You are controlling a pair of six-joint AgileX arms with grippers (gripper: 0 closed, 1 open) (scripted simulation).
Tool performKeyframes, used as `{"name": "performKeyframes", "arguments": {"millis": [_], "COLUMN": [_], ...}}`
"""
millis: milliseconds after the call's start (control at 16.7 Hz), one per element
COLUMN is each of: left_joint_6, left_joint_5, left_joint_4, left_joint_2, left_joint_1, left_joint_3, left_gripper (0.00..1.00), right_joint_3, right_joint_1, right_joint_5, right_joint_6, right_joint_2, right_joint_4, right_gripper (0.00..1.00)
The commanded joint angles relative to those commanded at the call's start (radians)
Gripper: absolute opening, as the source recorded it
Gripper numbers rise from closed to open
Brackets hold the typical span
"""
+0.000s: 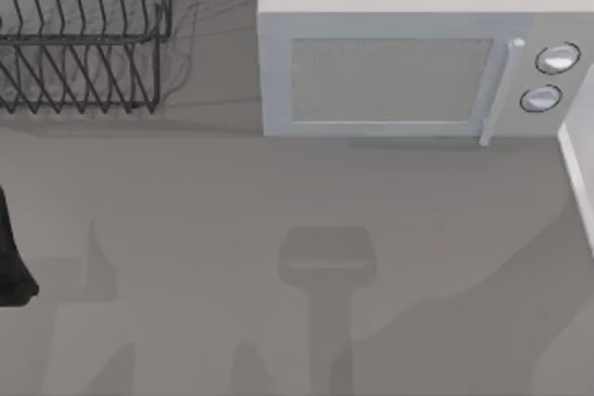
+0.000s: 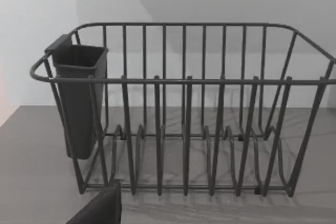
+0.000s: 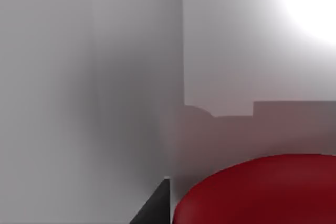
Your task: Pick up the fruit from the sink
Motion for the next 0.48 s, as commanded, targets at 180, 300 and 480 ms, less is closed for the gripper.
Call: {"name": "performKeyframes", "arguments": {"millis": [180, 300, 480], "left_joint_6": [0.000, 0.000, 0.000], "left_joint_5": [0.000, 0.000, 0.000], "left_joint_4": [0.000, 0.000, 0.000], "left_joint_2": [0.000, 0.000, 0.000], "left_joint_1": [0.000, 0.000, 0.000], "left_joint_3": [0.000, 0.000, 0.000], "left_gripper": [1.00, 1.00, 1.00], "right_joint_3": [0.000, 0.000, 0.000], "right_joint_1": [0.000, 0.000, 0.000], "right_joint_5": [0.000, 0.000, 0.000], "right_joint_6": [0.000, 0.000, 0.000], "right_joint_2": [0.000, 0.000, 0.000], "right_joint_4": [0.000, 0.000, 0.000], "right_gripper": [0.00, 0.00, 0.00]}}
